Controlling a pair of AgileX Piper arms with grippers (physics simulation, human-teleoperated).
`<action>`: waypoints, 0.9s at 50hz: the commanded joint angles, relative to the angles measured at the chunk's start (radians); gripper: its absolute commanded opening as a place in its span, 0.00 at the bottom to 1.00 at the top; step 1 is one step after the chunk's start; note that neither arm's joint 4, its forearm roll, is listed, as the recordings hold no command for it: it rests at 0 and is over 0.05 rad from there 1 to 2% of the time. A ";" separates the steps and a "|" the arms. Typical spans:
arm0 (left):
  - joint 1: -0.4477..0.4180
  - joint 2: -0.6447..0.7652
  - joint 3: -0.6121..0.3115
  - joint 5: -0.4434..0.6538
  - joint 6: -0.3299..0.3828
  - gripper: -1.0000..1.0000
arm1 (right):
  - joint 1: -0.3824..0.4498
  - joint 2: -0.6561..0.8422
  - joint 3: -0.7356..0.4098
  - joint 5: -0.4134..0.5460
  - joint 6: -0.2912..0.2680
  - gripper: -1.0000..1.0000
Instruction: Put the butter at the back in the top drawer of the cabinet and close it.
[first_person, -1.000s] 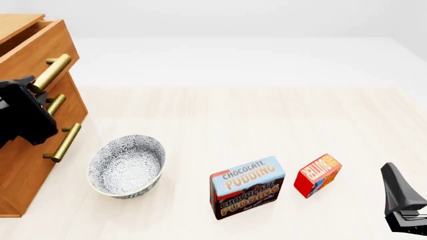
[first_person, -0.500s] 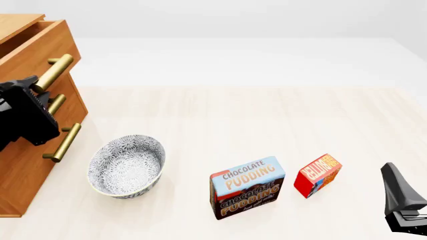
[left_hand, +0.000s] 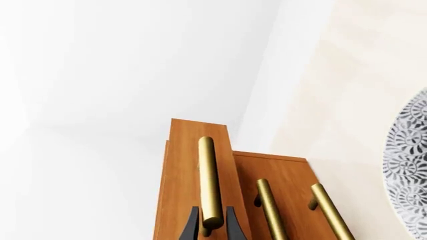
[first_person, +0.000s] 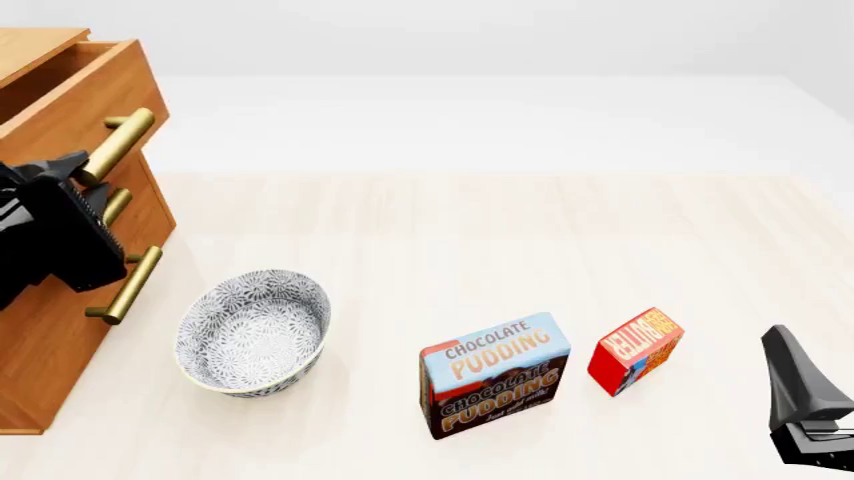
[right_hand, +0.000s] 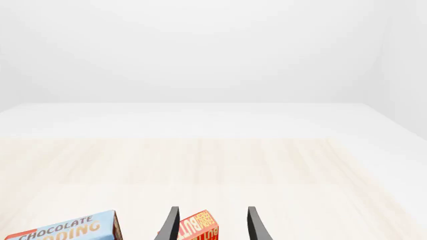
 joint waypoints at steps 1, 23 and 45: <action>-0.061 0.086 0.011 0.009 -0.003 0.00 | 0.000 0.000 0.000 0.000 0.000 1.00; -0.080 0.096 0.022 0.002 -0.005 0.00 | 0.000 0.000 0.000 0.000 0.000 1.00; -0.121 0.128 0.020 -0.001 -0.031 0.00 | 0.000 0.000 0.000 0.000 0.000 1.00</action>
